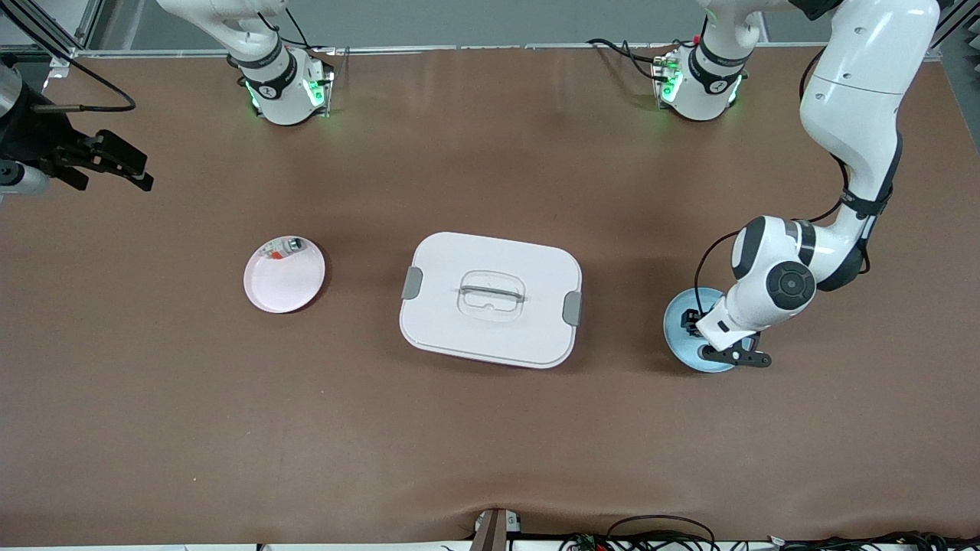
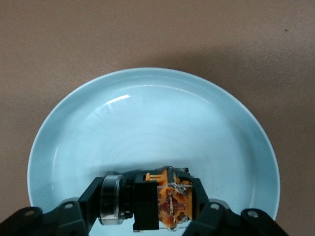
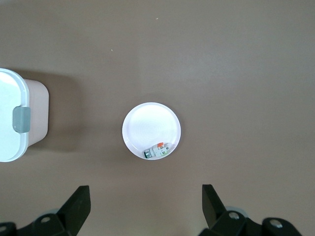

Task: Transfer orange switch to right arm and place
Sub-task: 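Lower the left gripper and grasp the black-and-orange switch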

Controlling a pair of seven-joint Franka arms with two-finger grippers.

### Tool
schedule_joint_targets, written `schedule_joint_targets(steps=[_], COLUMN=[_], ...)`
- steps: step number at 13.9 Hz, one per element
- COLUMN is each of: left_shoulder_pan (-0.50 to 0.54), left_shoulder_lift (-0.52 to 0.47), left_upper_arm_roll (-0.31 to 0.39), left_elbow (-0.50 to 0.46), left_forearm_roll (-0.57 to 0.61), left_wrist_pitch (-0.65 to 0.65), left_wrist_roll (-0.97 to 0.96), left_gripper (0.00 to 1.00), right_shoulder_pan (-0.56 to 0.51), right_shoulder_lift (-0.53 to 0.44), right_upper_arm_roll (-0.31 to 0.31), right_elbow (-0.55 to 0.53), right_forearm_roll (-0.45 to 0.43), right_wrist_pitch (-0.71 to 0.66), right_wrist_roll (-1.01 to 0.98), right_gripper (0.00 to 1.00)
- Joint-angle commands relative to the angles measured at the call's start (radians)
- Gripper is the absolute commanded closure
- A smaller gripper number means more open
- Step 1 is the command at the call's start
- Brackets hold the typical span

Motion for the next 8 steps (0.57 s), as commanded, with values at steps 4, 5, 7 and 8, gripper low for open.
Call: schedule_joint_targets(steps=[4,5,7,8], left_shoulder_pan=[0.022,0.015,0.021,0.022], left_shoulder_lift=[-0.062,-0.074,-0.094,-0.111], left_upper_arm_roll=[-0.007,-0.007,-0.007,-0.009], left_elbow=[-0.016,-0.013,-0.010,-0.010], left_forearm_roll=[0.021,0.015,0.009,0.007], left_wrist_pitch=[-0.069,-0.088,-0.109,-0.111], left_wrist_roll=[0.001,-0.011,-0.008,-0.011], left_gripper=[1.00,1.00,1.00,1.00], right_shoulder_pan=[-0.015,-0.015,-0.015,-0.015], right_shoulder_lift=[-0.018,-0.018,-0.018,-0.018], right_upper_arm_roll=[0.010,0.009,0.010,0.010], right_elbow=[-0.012,-0.012,-0.012,-0.012], right_forearm_roll=[-0.006,-0.006,-0.006,-0.006], right_wrist_pitch=[0.006,0.006,0.004,0.004], right_wrist_roll=[-0.007,-0.007,-0.005,-0.007], right_gripper=[0.00,0.00,0.00,0.00])
